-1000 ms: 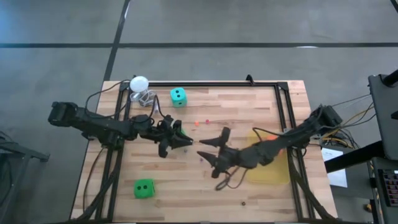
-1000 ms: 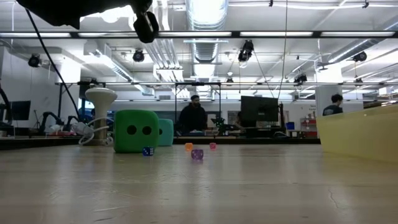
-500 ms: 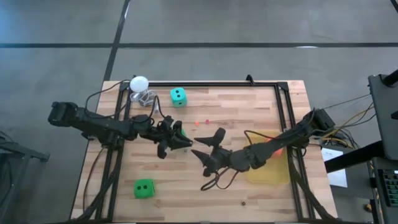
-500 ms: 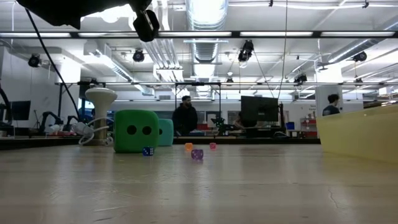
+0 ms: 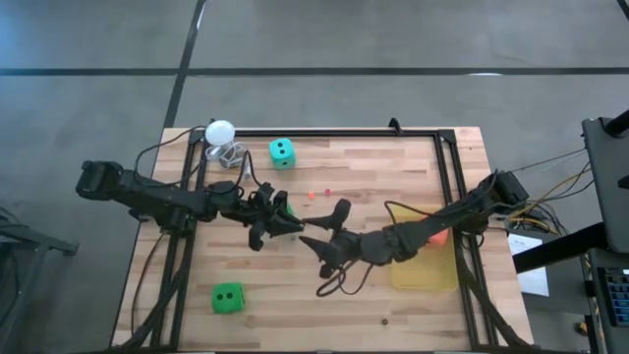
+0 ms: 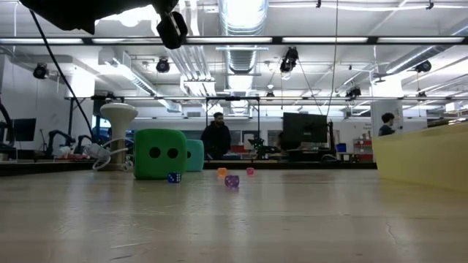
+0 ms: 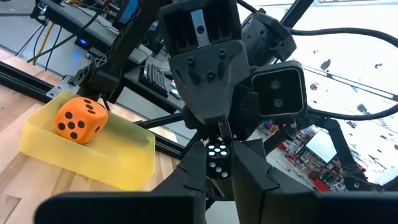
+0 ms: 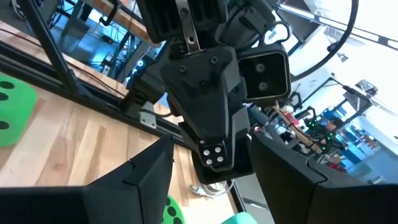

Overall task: Pick & Place Dice
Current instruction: Put the top small black dice into the yellow bin

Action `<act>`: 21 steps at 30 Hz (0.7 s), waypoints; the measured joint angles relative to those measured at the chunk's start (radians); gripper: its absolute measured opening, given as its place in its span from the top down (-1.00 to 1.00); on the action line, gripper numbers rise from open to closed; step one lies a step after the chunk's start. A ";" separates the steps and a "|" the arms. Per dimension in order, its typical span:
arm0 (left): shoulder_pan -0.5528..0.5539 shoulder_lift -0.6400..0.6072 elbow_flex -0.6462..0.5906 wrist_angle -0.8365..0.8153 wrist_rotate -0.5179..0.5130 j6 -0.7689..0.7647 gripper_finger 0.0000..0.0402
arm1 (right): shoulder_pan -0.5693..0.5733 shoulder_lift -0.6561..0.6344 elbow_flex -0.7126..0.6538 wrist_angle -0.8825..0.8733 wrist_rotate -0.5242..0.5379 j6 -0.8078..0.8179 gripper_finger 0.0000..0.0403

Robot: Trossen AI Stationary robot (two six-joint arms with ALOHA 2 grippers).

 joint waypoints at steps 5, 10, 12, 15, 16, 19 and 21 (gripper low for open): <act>0.000 0.000 0.000 0.000 0.000 0.000 0.78 | -0.007 0.002 0.001 -0.002 -0.020 0.008 -0.04; 0.000 0.000 0.000 0.000 0.003 0.000 0.78 | -0.010 0.003 0.001 -0.002 -0.023 0.011 0.01; 0.000 0.000 0.000 0.000 0.003 0.000 0.78 | -0.010 0.003 0.001 -0.002 -0.023 0.009 0.06; 0.000 0.000 0.000 0.000 0.003 0.000 0.78 | -0.010 0.003 0.001 -0.002 -0.023 0.008 0.18; 0.000 0.000 0.000 0.000 0.003 -0.001 0.78 | -0.010 0.003 0.001 -0.002 -0.023 0.008 0.23; 0.000 0.000 0.000 0.000 0.004 -0.005 0.78 | -0.010 0.003 0.001 -0.002 -0.023 0.008 0.40; 0.000 0.000 0.000 0.000 0.003 -0.005 0.78 | -0.011 0.003 0.001 -0.002 -0.023 0.007 0.53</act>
